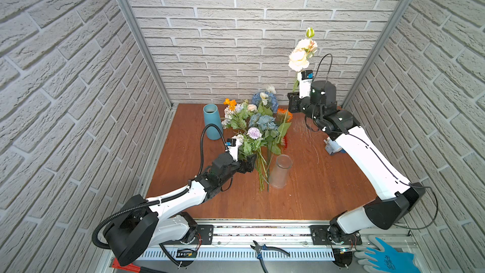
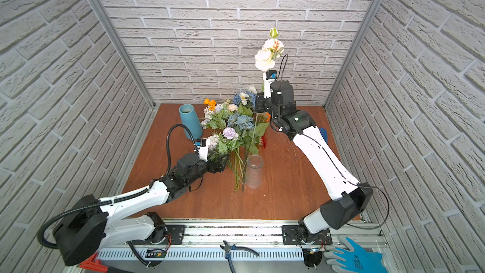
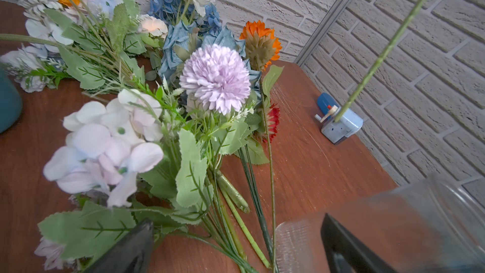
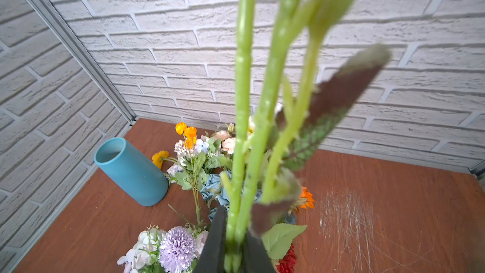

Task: Arrange flowers in a vase
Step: Place the flower in the vase.

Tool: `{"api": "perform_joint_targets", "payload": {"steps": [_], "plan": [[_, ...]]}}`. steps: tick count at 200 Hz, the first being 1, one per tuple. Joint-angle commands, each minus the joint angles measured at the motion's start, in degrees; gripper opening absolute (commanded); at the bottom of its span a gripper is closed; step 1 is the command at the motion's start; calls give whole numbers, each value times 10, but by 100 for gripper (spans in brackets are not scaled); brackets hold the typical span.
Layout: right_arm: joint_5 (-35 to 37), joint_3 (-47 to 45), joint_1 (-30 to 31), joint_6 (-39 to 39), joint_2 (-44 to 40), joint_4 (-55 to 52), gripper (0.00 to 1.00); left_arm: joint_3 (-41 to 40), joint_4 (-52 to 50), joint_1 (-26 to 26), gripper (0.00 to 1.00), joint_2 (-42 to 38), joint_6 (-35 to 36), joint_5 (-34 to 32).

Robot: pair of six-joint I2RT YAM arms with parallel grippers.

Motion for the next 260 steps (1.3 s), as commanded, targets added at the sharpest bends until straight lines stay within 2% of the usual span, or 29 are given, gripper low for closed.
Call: {"api": "perform_joint_targets", "payload": {"steps": [1,57,108,136,183,229,260], "plan": [[-1,1,-1,-17,-71,27,6,26,-11,-2,98,-6,25,-35],[-32,-27,-1,7,-174,15,6,54,-15,-2,98,11,46,-45],[-65,-150,-1,30,-250,33,6,65,-4,-2,98,19,55,-59],[-98,-191,-1,33,-266,35,6,70,-10,-1,98,18,67,-77],[-111,-268,-1,36,-275,83,6,61,-21,3,98,1,61,-105],[-164,-383,1,92,-298,169,6,55,-30,6,98,-11,53,-117],[-180,-450,10,100,-323,207,6,52,-28,9,98,-12,52,-121]]}}
